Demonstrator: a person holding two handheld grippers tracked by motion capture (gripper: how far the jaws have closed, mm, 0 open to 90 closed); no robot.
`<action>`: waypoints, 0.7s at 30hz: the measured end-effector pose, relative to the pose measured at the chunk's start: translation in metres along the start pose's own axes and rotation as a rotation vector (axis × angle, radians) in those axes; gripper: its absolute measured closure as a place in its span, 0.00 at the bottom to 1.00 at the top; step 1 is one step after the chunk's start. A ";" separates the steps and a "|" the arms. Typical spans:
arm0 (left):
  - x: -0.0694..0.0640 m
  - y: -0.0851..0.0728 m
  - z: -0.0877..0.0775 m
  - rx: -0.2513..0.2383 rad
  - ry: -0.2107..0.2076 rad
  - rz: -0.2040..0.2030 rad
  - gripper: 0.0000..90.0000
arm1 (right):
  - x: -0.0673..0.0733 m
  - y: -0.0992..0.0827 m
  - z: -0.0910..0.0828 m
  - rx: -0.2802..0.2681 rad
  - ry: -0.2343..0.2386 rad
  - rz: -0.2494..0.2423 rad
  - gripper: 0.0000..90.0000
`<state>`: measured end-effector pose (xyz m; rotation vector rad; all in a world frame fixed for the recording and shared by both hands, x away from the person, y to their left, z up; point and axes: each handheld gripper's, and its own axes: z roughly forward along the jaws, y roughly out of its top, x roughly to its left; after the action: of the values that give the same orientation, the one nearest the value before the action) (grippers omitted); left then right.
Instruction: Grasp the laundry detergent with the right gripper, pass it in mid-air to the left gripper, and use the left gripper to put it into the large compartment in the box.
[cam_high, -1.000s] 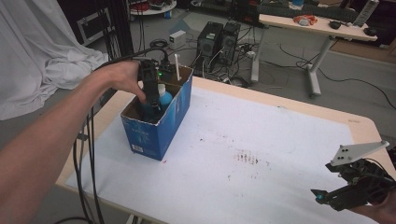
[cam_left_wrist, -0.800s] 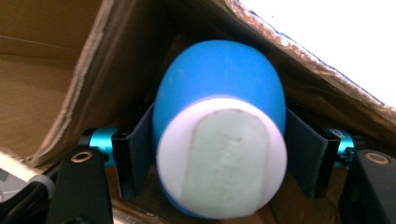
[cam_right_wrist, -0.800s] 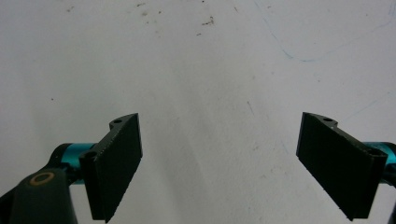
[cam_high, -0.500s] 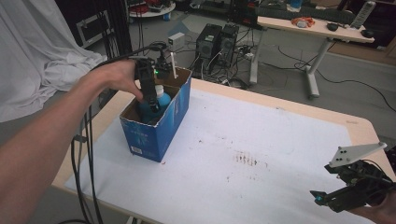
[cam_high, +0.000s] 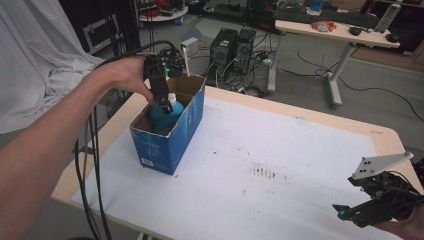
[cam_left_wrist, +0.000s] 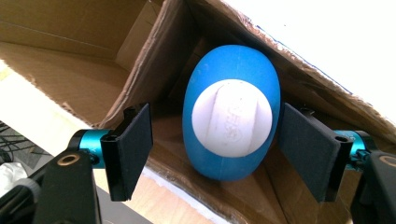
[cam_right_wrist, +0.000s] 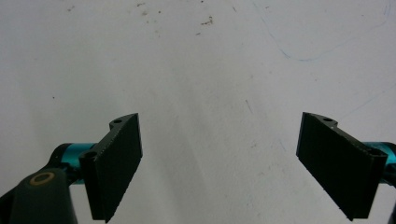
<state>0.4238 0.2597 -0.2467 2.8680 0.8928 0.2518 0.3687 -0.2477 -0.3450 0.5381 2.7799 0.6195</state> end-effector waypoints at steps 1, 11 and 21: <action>0.001 0.000 -0.002 0.001 0.006 -0.002 0.30 | 0.000 0.000 0.000 -0.002 0.000 -0.001 0.15; -0.003 0.009 -0.024 -0.022 0.041 0.019 0.27 | 0.000 0.000 -0.002 0.001 -0.005 0.003 0.15; -0.022 0.031 -0.042 -0.057 0.052 0.088 0.27 | 0.000 0.000 -0.004 -0.001 -0.007 0.001 0.15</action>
<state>0.4150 0.2252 -0.2027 2.8641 0.7558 0.3565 0.3673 -0.2488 -0.3415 0.5398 2.7726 0.6176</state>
